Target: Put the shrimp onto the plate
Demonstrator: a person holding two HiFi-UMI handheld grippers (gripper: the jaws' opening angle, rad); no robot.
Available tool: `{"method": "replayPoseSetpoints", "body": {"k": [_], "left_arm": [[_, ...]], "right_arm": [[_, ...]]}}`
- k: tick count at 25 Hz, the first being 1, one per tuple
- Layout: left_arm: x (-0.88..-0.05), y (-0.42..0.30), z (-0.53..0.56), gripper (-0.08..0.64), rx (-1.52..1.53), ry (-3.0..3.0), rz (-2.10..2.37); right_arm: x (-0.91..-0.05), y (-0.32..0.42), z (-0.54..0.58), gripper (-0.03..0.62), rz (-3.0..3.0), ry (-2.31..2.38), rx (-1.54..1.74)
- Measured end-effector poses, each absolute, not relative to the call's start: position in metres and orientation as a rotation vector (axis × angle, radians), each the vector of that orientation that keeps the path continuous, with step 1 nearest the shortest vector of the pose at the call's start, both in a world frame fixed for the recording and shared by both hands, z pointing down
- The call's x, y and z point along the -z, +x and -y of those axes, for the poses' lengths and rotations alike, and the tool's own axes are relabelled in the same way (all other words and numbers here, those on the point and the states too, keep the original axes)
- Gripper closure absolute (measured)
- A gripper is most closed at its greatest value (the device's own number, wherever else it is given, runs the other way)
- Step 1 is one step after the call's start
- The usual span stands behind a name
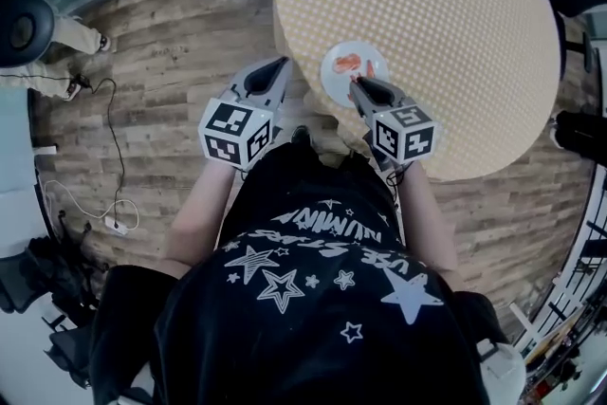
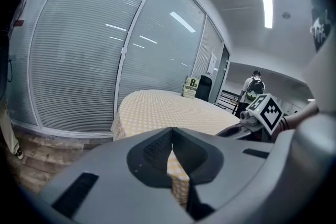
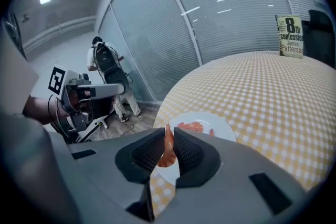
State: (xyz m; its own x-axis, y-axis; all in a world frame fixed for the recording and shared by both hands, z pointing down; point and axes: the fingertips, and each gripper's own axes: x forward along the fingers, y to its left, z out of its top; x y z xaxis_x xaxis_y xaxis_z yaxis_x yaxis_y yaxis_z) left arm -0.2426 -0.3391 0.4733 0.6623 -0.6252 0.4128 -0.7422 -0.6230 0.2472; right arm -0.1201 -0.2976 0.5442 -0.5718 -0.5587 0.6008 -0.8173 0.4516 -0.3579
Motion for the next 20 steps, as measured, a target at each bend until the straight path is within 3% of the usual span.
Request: {"method": "replayPoseSetpoints", "body": {"k": [20], "left_arm": [[-0.486,-0.257,0.340,0.552,-0.433,2.494,0.968]], "right_arm": [[-0.588,-0.126,0.297,0.548,2.080,1.246,-0.776]]}}
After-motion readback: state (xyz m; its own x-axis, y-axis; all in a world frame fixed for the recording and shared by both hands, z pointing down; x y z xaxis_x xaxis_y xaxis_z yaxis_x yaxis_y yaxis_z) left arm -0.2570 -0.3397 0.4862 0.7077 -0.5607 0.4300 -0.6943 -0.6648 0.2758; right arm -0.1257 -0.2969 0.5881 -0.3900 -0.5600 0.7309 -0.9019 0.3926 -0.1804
